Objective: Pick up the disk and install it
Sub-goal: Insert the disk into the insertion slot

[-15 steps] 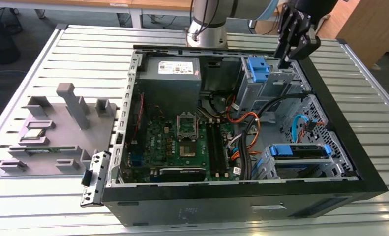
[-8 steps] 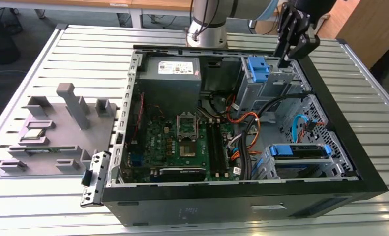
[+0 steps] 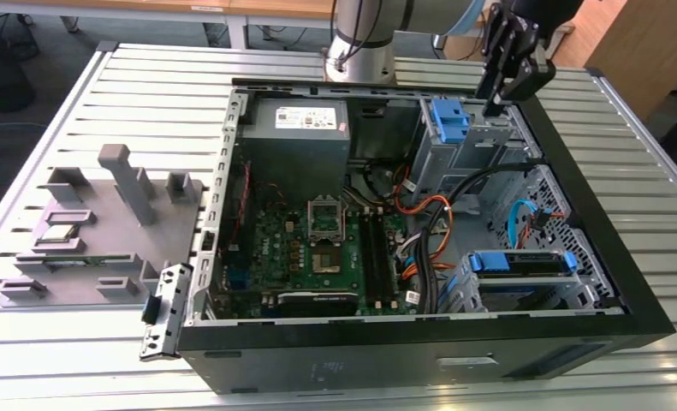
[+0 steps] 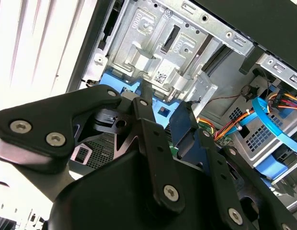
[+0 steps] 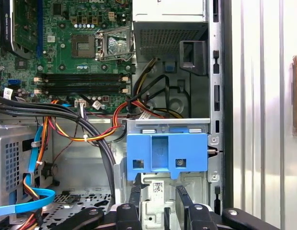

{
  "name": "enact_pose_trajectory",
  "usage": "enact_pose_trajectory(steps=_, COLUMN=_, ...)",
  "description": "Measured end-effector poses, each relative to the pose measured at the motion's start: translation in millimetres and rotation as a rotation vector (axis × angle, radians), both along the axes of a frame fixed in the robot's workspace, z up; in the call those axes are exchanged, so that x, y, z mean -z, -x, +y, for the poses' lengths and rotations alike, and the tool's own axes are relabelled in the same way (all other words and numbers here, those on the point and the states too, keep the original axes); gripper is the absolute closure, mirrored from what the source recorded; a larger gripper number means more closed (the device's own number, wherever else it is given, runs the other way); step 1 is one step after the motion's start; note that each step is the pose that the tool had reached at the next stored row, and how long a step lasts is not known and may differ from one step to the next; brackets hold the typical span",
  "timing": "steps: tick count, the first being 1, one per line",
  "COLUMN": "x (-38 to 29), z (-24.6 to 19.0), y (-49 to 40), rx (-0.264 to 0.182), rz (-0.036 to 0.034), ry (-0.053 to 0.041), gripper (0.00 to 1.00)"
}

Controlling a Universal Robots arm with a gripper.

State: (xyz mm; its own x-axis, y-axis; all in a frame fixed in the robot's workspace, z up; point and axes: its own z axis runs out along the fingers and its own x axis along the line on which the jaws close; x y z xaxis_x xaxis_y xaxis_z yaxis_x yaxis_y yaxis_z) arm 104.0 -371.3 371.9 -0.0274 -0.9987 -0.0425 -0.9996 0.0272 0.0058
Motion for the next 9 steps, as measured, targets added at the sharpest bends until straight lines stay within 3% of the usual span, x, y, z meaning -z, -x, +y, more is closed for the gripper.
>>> enact_pose_trajectory(steps=9, x=-0.4, z=2.5, y=0.0, rx=0.0, rz=0.0, ry=0.0, gripper=0.58)
